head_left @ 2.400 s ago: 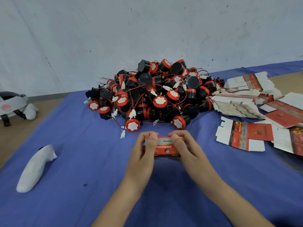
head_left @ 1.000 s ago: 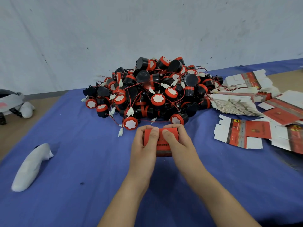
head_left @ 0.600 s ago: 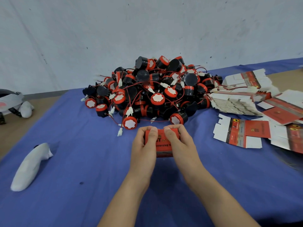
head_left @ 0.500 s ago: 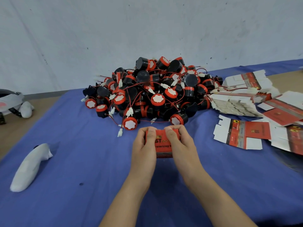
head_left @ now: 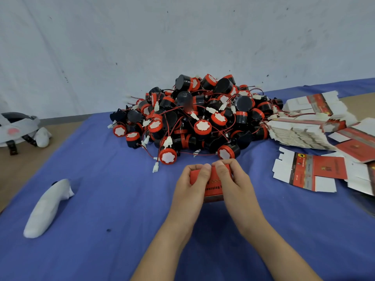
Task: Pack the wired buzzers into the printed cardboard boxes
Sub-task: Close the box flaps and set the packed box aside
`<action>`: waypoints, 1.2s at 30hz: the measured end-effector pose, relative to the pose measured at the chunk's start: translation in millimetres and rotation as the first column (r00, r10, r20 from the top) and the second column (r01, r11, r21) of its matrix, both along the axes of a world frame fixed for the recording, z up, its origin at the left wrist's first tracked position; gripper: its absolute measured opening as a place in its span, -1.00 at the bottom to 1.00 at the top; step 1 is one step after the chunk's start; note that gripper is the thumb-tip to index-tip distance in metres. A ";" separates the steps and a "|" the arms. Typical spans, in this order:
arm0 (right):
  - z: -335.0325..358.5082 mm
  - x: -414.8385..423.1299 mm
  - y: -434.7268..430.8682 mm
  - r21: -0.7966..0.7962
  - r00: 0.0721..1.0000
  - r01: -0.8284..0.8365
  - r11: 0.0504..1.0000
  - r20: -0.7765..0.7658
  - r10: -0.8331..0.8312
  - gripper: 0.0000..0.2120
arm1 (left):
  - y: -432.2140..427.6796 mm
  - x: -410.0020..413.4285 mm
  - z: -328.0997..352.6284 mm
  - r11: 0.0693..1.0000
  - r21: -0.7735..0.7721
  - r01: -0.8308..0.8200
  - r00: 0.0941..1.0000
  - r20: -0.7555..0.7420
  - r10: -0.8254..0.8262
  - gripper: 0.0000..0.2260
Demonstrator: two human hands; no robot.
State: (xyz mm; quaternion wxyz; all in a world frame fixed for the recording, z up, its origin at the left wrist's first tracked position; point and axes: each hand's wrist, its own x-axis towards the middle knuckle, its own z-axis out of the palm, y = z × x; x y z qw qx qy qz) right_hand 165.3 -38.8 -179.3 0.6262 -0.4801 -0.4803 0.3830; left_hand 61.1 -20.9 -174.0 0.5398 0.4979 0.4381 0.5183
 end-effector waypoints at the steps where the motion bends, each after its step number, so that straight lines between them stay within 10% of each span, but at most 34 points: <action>1: 0.4 0.2 0.1 0.000 1.000 0.000 1.000 0.001 0.000 -0.80 | -1.0 -0.3 0.3 1.000 0.027 -0.010 1.000 -0.018 0.010 -0.93; 36: 13.7 12.5 -17.3 0.023 0.968 0.180 0.983 -0.184 -0.173 -0.66 | -19.7 29.5 12.8 0.999 0.007 0.032 0.999 -0.042 -0.032 -0.83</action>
